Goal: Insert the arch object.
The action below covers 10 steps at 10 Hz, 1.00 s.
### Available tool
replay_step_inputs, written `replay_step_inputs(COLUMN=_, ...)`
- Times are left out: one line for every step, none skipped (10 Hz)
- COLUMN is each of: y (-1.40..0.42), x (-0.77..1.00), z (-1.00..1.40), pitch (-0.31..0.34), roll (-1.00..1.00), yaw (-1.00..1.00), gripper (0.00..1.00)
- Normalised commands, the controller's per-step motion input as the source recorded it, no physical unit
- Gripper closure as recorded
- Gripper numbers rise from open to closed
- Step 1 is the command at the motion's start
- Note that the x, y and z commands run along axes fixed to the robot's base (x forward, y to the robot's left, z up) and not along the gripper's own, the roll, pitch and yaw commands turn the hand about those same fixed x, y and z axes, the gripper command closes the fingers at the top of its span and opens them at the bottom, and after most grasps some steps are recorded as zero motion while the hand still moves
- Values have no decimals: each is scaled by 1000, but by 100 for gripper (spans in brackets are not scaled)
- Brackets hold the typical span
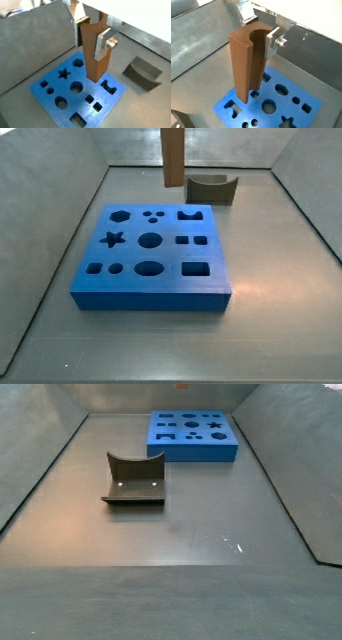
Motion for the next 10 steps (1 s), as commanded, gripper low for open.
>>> replay_step_inputs(y=0, x=0, z=-486, pitch=79, roll=0, yaw=-1000, gripper=100)
replay_step_inputs(y=60, x=0, z=-517, pitch=154, roll=-1, yaw=-943, gripper=100)
replay_step_inputs(y=0, x=54, z=-454, pitch=109, roll=-114, yaw=-923, gripper=100)
replay_step_inputs(y=49, x=117, z=-357, pitch=43, roll=-239, yaw=-717, gripper=100)
replay_step_inputs(y=209, x=106, z=-129, pitch=53, roll=-313, yaw=-494, gripper=100)
replay_step_inputs(y=360, x=203, z=0, pitch=170, roll=-393, yaw=-231, gripper=100)
replay_step_inputs(y=454, x=294, z=9, pitch=209, roll=-471, yaw=-9, gripper=100)
replay_step_inputs(y=529, x=274, z=11, pitch=189, roll=-500, yaw=0, gripper=100)
replay_step_inputs(y=580, x=251, z=11, pitch=203, roll=-489, yaw=0, gripper=100)
replay_step_inputs(y=557, x=257, z=23, pitch=227, roll=-421, yaw=0, gripper=100)
